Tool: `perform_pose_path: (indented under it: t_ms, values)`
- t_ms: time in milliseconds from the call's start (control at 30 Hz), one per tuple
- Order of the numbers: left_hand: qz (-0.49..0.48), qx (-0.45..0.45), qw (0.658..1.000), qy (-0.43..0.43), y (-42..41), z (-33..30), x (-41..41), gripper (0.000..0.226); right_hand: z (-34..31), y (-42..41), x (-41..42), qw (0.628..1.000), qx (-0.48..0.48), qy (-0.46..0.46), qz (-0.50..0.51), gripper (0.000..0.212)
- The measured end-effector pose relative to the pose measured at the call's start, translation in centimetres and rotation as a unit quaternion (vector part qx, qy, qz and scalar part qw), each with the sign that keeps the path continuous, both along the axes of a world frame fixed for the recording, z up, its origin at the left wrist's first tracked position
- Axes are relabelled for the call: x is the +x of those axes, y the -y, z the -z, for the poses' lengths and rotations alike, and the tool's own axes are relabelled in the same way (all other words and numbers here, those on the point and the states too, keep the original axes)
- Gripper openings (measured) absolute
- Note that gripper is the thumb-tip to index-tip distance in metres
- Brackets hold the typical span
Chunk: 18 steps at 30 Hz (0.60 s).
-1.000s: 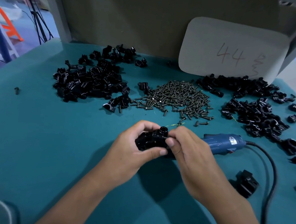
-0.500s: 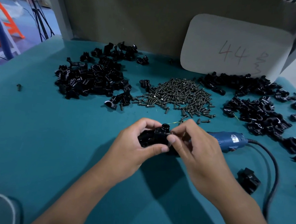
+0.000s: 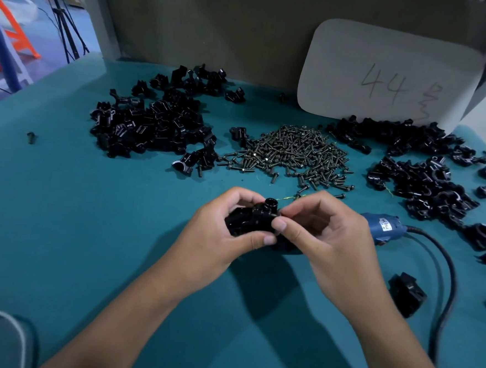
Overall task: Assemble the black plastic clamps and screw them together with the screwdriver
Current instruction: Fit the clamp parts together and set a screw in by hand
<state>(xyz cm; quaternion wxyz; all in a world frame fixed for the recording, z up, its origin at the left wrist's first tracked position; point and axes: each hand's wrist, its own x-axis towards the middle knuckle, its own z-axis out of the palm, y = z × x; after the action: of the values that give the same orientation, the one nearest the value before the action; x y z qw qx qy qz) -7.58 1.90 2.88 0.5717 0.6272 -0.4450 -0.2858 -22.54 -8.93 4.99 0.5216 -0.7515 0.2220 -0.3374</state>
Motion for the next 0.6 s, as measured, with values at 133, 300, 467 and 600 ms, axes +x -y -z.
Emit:
perform_pose_path:
  t_ms: [133,300,467,600]
  values:
    - [-0.013,-0.014,1.000,-0.010,-0.1,-0.1,0.0,0.040,-0.1,0.1,-0.2,0.999,0.023,0.018,-0.020,0.013]
    - [-0.021,-0.020,1.000,0.001,-0.1,0.0,-0.2,0.038,-0.1,-0.5,-0.1,0.998,-0.032,-0.029,0.034,0.012]
    - [-0.023,-0.018,0.999,0.017,0.0,0.0,-0.2,0.042,-0.2,-0.8,0.1,0.980,-0.167,-0.079,0.080,0.020]
    - [-0.023,-0.018,0.999,0.015,0.0,0.1,-0.2,0.040,0.3,-0.9,0.3,0.957,-0.261,-0.108,0.067,0.019]
